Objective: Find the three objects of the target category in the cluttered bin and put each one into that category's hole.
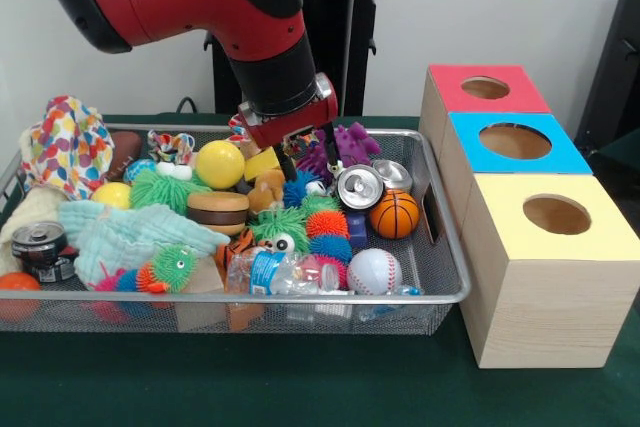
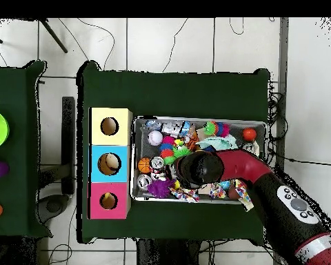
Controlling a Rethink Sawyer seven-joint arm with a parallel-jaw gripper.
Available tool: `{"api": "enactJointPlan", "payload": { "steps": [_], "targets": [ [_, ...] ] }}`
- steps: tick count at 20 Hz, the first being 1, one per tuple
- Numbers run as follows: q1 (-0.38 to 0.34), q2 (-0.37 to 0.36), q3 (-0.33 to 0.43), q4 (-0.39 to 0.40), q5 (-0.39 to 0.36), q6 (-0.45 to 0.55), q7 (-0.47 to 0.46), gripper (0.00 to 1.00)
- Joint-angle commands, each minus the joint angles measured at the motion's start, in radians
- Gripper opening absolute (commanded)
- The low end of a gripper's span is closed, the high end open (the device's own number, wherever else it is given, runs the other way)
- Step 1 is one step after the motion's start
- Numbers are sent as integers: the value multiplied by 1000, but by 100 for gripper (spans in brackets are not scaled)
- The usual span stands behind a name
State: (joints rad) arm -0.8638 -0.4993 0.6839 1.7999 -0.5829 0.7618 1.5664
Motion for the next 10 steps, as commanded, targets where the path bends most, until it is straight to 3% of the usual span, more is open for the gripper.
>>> {"api": "enactJointPlan", "payload": {
  "steps": [1, 10],
  "targets": [
    [17, -31, 9, -71, -103, -22, -154, 100],
    [44, -62, -8, -97, -175, -27, -157, 100]
  ]
}}
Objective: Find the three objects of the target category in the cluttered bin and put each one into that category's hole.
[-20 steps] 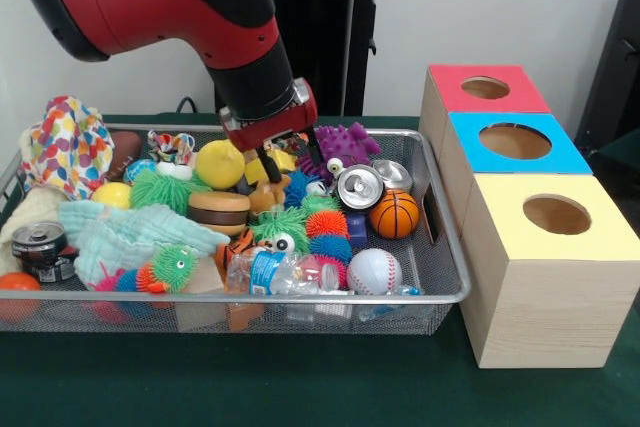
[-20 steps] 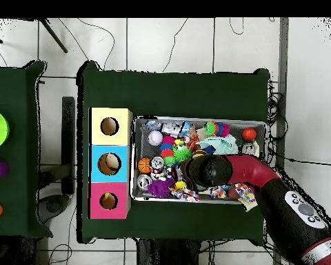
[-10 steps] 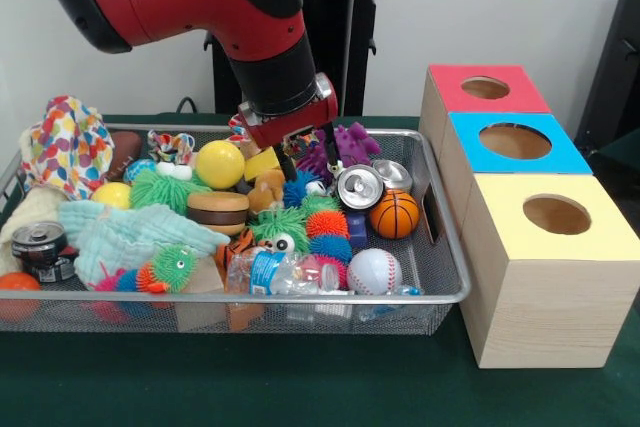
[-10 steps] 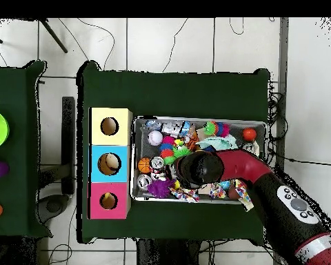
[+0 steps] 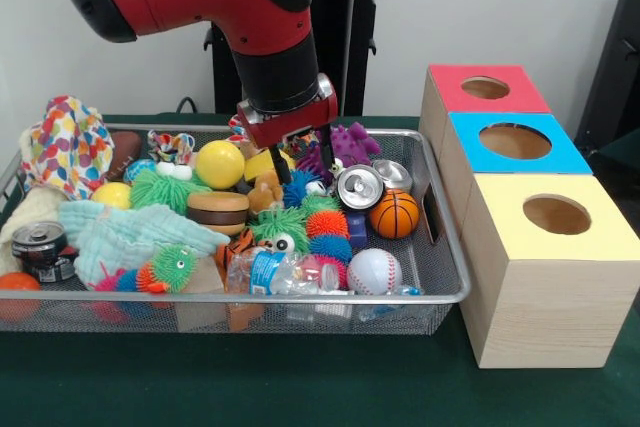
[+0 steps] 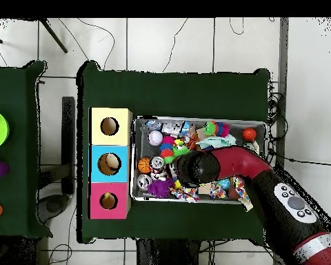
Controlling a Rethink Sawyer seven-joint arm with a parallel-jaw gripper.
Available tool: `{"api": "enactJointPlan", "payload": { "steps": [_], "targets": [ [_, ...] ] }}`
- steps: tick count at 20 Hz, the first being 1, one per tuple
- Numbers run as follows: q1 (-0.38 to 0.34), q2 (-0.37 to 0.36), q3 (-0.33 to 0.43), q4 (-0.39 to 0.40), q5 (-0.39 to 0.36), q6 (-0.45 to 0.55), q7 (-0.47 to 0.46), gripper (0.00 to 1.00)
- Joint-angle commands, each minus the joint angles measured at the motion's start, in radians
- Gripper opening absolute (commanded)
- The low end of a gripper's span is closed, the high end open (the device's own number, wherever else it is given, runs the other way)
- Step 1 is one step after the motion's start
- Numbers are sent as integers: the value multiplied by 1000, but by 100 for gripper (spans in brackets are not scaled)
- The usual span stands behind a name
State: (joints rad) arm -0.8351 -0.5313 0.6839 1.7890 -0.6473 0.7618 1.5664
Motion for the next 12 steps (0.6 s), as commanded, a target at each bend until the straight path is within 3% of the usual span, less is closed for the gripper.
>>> {"api": "enactJointPlan", "payload": {
  "steps": [1, 12],
  "targets": [
    [17, -34, -7, -86, -114, -26, -154, 100],
    [36, -64, 0, -105, -113, 29, -159, 100]
  ]
}}
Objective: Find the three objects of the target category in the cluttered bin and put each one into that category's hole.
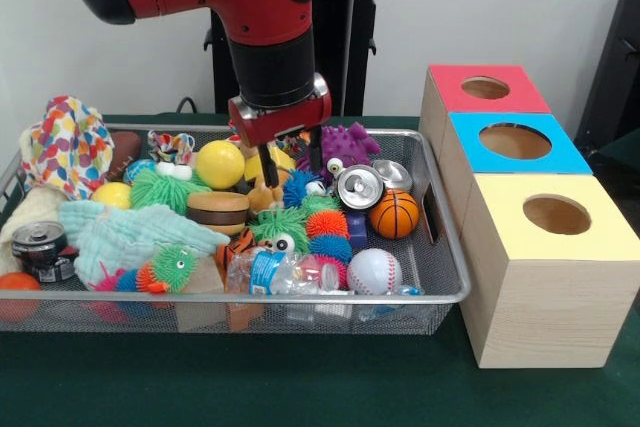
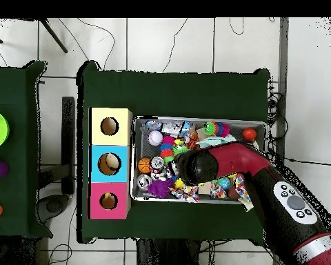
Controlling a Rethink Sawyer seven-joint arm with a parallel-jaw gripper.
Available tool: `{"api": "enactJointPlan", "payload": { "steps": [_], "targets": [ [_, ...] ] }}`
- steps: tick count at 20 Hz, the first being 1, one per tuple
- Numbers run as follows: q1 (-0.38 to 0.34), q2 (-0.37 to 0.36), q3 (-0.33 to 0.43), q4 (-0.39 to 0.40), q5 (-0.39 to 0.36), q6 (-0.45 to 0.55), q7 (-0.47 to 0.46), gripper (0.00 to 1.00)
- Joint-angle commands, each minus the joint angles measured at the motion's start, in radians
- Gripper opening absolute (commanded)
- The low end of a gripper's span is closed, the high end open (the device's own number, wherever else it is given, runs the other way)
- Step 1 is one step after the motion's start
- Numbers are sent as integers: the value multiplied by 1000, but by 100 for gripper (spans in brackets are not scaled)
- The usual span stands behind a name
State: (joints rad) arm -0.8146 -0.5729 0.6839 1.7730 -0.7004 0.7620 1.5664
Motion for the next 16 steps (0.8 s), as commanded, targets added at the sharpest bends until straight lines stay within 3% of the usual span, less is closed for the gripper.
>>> {"api": "enactJointPlan", "payload": {
  "steps": [1, 8, 16],
  "targets": [
    [15, -22, -1, -89, -61, 30, -160, 100],
    [29, -17, -39, -100, -84, 41, -141, 100],
    [17, 15, -59, -101, -109, -18, -120, 100]
  ]
}}
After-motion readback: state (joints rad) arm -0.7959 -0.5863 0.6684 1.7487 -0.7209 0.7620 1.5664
